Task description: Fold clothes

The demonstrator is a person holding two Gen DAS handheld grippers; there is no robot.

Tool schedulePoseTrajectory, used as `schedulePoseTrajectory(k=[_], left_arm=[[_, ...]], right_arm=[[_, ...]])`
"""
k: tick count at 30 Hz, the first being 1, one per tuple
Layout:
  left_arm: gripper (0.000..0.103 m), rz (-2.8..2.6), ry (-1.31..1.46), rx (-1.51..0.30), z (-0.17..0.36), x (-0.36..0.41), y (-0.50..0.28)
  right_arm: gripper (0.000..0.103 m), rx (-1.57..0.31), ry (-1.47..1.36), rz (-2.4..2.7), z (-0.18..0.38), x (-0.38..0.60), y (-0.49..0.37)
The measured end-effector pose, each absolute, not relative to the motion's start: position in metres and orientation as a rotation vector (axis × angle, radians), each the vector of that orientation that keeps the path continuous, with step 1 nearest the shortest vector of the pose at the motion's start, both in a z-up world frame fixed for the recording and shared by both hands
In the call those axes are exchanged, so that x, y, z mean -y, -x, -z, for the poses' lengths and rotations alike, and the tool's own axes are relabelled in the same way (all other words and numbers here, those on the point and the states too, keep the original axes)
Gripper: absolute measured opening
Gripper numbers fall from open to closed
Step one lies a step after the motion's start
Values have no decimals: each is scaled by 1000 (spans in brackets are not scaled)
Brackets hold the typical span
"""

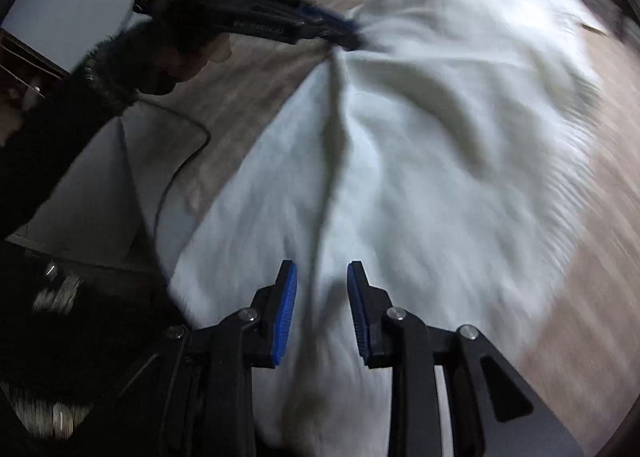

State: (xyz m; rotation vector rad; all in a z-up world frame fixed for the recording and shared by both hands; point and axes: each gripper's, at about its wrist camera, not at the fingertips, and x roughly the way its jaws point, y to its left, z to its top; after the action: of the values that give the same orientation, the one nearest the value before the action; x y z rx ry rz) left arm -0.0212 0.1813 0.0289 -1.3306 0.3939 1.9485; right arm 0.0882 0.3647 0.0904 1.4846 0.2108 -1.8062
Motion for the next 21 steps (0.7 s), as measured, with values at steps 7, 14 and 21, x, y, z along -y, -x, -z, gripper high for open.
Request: schedulePoseTrajectory(k=[7, 14, 21], left_arm=[[24, -1885, 1277, -438, -44, -204, -2], [24, -1851, 1341, -500, -27, -214, -17], [25, -1878, 1328, -492, -43, -216, -30]], right_arm=[[27, 34, -1600, 2130, -121, -490, -119], [26, 2, -1611, 2054, -86, -491, -163], [17, -63, -1576, 2046, -87, -473, -173]])
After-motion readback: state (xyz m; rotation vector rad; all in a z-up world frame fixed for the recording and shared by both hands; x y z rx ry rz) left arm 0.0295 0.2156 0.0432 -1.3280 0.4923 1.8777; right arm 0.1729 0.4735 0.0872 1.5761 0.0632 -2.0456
